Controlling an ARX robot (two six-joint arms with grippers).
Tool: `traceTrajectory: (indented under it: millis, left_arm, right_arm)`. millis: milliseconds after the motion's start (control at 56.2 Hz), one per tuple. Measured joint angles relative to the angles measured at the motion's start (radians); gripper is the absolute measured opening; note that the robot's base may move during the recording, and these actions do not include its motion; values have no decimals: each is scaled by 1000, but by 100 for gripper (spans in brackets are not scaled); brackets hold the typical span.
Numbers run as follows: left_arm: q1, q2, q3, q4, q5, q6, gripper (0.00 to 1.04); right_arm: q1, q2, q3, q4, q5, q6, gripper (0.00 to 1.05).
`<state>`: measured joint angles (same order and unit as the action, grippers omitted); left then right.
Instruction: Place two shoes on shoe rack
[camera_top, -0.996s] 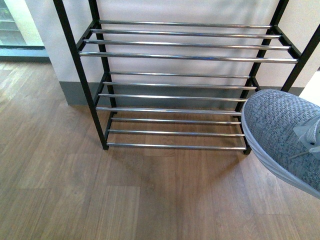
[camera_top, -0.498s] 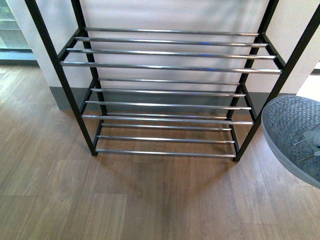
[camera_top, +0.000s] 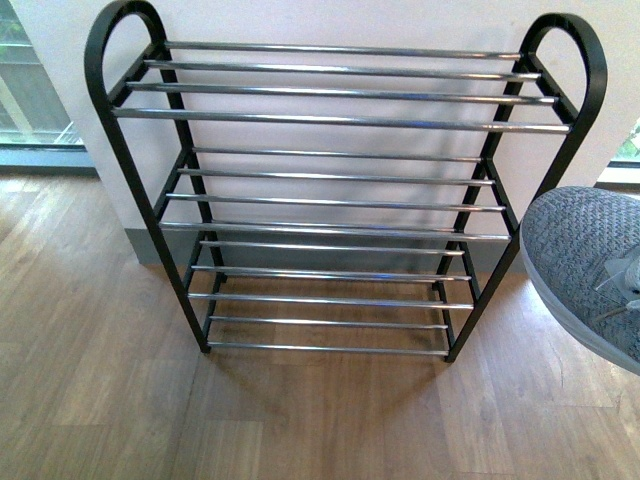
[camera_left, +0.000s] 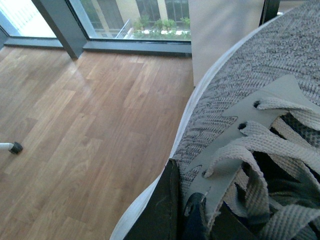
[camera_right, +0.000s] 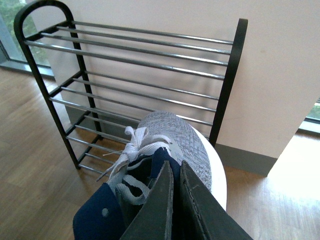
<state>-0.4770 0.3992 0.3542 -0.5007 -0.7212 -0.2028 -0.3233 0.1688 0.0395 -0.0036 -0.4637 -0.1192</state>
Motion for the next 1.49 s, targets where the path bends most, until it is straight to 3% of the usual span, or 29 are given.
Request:
traceTrajectory:
  millis: [1423, 1495]
  left_arm:
    - [0, 0, 0, 0, 2, 0, 2]
    - [0, 0, 0, 0, 2, 0, 2]
  right_arm:
    - [0, 0, 0, 0, -1, 0, 1]
    - [-29, 15, 0, 2, -143, 25, 1]
